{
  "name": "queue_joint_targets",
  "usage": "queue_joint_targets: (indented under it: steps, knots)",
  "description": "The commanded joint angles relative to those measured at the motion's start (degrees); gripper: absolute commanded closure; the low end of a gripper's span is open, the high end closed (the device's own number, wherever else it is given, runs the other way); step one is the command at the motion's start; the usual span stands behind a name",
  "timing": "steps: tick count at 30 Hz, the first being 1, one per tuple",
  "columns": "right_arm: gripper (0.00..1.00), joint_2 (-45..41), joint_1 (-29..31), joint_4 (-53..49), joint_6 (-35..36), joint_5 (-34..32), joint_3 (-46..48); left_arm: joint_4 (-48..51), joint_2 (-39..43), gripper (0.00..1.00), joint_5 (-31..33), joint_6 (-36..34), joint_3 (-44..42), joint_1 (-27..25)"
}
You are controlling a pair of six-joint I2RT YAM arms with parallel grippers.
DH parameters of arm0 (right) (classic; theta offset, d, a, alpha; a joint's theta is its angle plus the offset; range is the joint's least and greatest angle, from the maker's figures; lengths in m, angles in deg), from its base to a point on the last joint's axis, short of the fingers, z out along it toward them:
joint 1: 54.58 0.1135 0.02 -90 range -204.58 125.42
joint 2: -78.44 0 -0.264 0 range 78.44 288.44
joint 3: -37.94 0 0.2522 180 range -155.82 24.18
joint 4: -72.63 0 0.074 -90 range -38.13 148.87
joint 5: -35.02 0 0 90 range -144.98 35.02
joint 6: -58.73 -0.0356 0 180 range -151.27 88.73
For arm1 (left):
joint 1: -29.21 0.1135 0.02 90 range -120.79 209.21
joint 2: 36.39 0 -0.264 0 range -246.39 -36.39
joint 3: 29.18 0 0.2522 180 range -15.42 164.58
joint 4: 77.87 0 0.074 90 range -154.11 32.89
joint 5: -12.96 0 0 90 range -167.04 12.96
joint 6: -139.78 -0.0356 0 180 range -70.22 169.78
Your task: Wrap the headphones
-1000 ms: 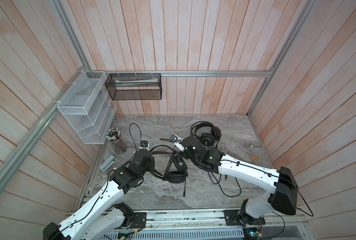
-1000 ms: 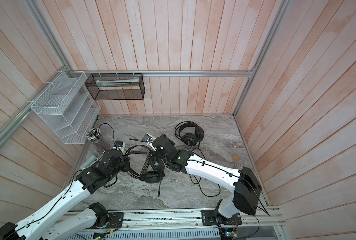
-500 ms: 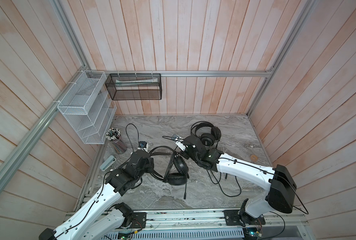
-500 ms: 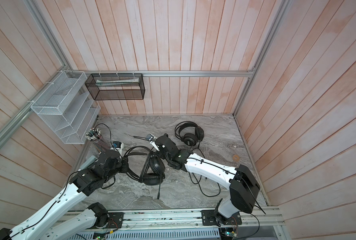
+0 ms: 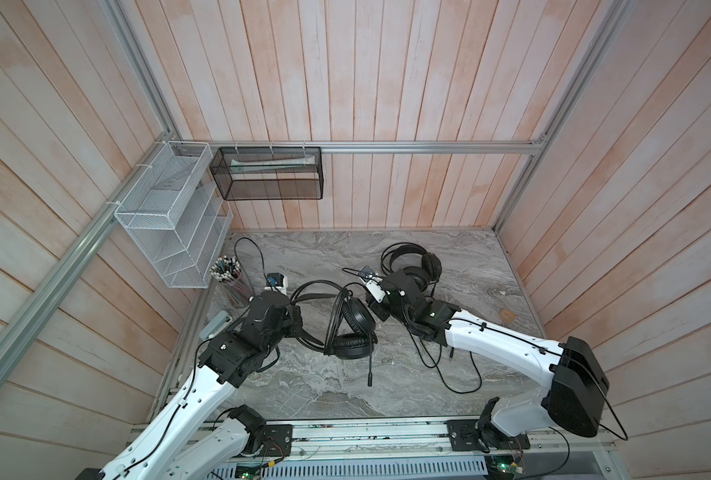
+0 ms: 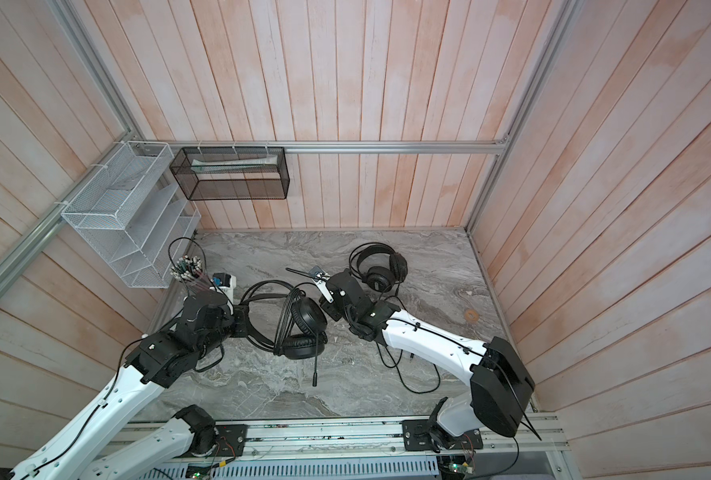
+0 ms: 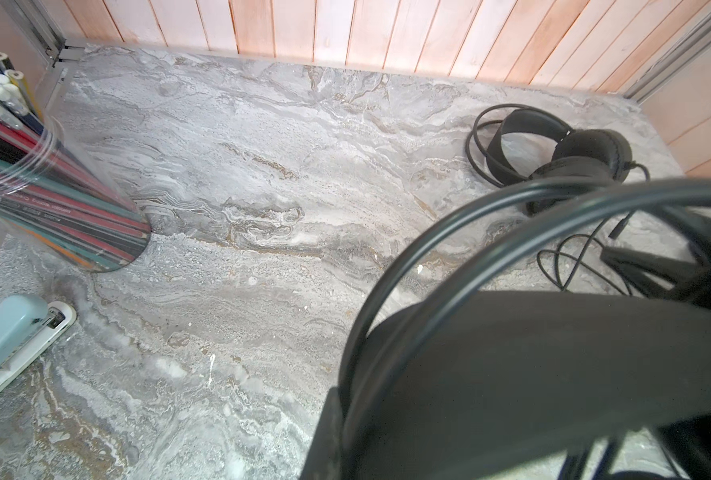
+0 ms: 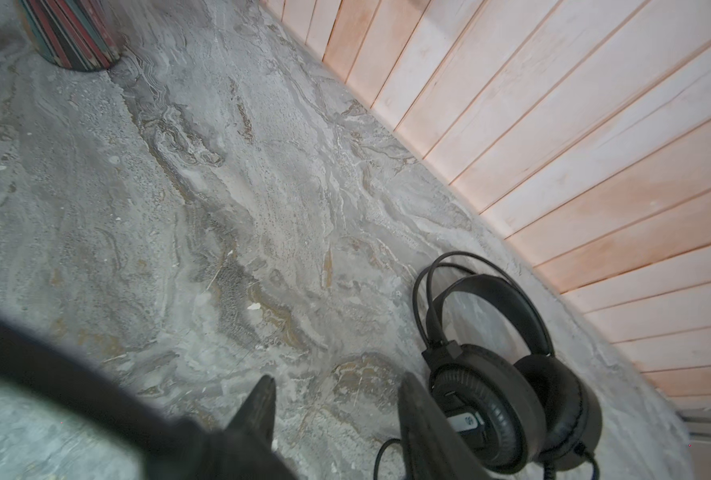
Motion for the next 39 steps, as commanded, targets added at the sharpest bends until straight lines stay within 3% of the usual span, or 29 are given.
queue_joint_targets:
  steps: [1, 6, 8, 10, 17, 26, 32, 39]
  knots:
    - [0.42, -3.4, -2.0, 0.5, -4.2, 2.1, 1.4, -2.9, -0.2, 1.0, -3.6, 2.7, 3.1, 1.7]
    - [0.24, -9.2, -6.9, -0.2, -9.4, -0.9, 2.7, -2.3, -2.3, 1.0, -4.6, 3.2, 3.3, 3.8]
    - [0.09, -11.3, -8.1, -0.2, -12.0, -4.9, 3.1, -2.5, -3.5, 1.0, -4.5, 3.5, 3.3, 4.7]
    - [0.01, -13.7, -9.7, -0.3, -14.8, -7.8, 3.7, -2.8, -5.0, 1.0, -4.5, 3.8, 3.6, 5.4]
    - [0.01, -23.0, -13.4, 3.7, -24.1, -10.9, 9.5, -6.1, -12.1, 1.0, -1.6, 4.3, 4.8, 7.9]
    - [0.01, -30.2, -13.5, 11.4, -29.7, -10.8, 21.8, -15.5, -24.8, 1.0, 0.9, 2.6, 7.5, 8.6]
    - [0.01, -33.5, -13.6, 17.2, -31.3, -8.9, 28.8, -19.0, -32.8, 1.0, -2.9, -5.6, 12.2, 8.9]
    - [0.01, -36.9, -13.5, 21.1, -31.0, -8.2, 33.2, -21.5, -38.8, 1.0, -7.1, -20.9, 17.5, 9.6]
